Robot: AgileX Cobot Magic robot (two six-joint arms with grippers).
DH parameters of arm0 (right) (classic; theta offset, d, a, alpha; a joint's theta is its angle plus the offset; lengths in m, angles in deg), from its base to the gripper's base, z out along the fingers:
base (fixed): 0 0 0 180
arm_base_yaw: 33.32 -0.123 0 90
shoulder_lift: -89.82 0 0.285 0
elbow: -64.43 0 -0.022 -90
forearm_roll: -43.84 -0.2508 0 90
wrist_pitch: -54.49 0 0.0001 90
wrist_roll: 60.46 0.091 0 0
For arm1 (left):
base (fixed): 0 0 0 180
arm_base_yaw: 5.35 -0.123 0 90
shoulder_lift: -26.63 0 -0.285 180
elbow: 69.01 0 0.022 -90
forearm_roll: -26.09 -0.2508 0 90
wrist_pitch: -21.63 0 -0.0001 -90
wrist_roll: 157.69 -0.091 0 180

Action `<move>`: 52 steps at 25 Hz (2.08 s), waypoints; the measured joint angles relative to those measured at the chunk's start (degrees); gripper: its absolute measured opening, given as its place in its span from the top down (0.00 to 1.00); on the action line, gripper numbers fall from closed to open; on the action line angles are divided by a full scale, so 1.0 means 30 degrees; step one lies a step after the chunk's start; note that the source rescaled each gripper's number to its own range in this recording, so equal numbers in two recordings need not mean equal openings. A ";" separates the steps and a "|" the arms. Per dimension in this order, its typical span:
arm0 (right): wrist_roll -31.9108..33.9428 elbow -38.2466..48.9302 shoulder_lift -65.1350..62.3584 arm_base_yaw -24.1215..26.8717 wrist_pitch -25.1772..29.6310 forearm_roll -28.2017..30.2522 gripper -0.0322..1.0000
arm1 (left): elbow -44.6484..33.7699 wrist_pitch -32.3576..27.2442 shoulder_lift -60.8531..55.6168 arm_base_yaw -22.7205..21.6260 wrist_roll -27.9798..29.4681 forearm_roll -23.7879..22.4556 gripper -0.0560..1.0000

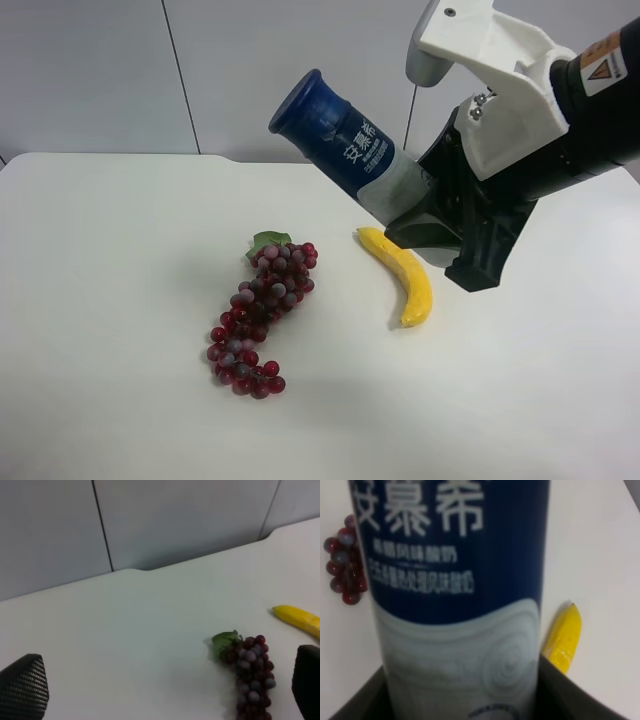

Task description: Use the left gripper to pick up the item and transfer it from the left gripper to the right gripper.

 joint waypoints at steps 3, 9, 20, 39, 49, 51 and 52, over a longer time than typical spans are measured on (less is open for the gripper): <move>0.0000 0.0000 0.0000 0.0000 0.0000 -0.0178 0.97 | -0.0967 0.0000 -0.1788 0.0000 0.0000 -0.0418 0.01; 0.0000 0.0000 0.0000 0.0000 0.0000 -0.0438 0.97 | -0.6132 -0.0024 -0.6312 0.0000 0.0536 -0.1332 0.01; 0.0000 0.0000 0.0000 0.0000 0.0000 -0.0452 0.97 | -1.4749 0.0706 -1.5214 0.0000 0.3599 -0.4700 0.01; 0.0074 0.0000 0.0000 0.0000 0.0000 -0.0452 0.97 | -1.8457 0.2658 -1.7162 0.0909 0.5169 -0.5849 0.01; 0.0633 0.0000 0.0000 0.0000 0.0000 -0.0476 0.97 | -1.8494 0.2914 -1.7162 0.2179 0.6536 -0.7670 0.00; 0.0846 0.0000 0.0000 0.0000 0.0000 -0.0476 0.97 | -1.8577 0.2918 -1.7162 0.2179 0.6619 -0.7735 0.00; 0.1023 0.0000 0.0000 0.0000 0.0000 -0.0476 0.97 | -1.8574 0.2919 -1.7162 0.2179 0.6674 -0.7735 0.00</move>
